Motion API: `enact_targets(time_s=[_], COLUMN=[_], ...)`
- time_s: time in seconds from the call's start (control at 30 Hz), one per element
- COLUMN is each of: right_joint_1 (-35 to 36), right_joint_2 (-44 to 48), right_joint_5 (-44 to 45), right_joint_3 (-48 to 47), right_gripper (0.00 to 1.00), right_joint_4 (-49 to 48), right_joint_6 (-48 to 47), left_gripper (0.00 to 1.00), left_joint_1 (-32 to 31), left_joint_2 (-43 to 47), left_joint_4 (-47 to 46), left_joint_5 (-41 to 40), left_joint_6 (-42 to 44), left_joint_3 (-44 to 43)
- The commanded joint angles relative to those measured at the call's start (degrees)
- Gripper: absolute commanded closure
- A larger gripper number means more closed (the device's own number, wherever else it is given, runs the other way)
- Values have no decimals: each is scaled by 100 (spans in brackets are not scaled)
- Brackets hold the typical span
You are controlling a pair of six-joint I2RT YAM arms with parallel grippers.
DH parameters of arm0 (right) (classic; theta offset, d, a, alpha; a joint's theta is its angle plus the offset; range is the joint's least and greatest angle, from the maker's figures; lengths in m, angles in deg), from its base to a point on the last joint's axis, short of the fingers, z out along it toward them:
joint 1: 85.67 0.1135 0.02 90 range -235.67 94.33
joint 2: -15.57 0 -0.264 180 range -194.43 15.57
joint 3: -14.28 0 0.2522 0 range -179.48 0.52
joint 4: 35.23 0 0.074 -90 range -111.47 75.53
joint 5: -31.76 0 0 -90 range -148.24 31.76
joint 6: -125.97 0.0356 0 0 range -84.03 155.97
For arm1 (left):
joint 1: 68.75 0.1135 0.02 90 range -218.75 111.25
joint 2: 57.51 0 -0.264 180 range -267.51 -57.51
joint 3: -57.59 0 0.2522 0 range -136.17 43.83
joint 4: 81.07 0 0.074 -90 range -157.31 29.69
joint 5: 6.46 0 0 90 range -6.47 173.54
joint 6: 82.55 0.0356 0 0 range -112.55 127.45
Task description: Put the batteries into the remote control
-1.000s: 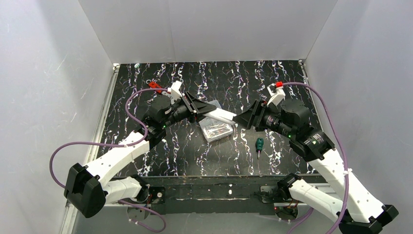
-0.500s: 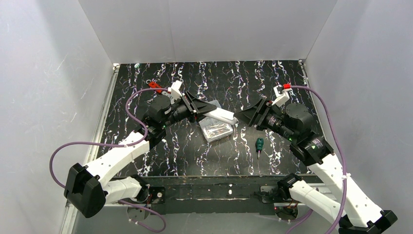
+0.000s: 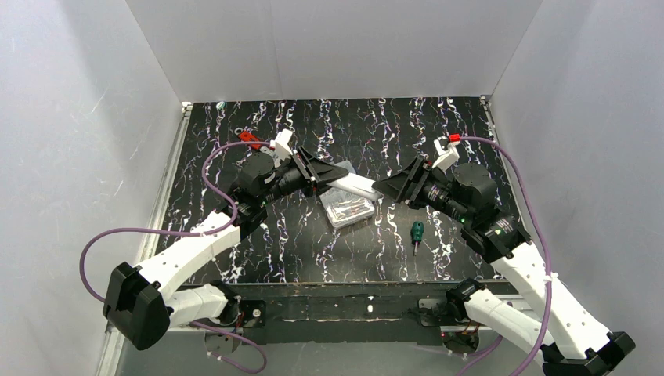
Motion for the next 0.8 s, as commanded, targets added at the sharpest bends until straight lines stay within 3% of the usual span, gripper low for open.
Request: enact_targets(time_s=[0.0,0.77], right_joint_1=[-52,-69], right_joint_2=[-88,-246], right_joint_5=[-74,-230], right_joint_3=[78,208], right_gripper=[29,30], right_joint_4=[-265,-540], right_joint_6=[-6,-9], left_gripper=[100,100], left_joint_1=[32,35], left_joint_2=[153,78], left_joint_4=[-529,-753], left_joint_5=[163,117], left_joint_6=[-53,-197], left_joint_3=[-176,-182])
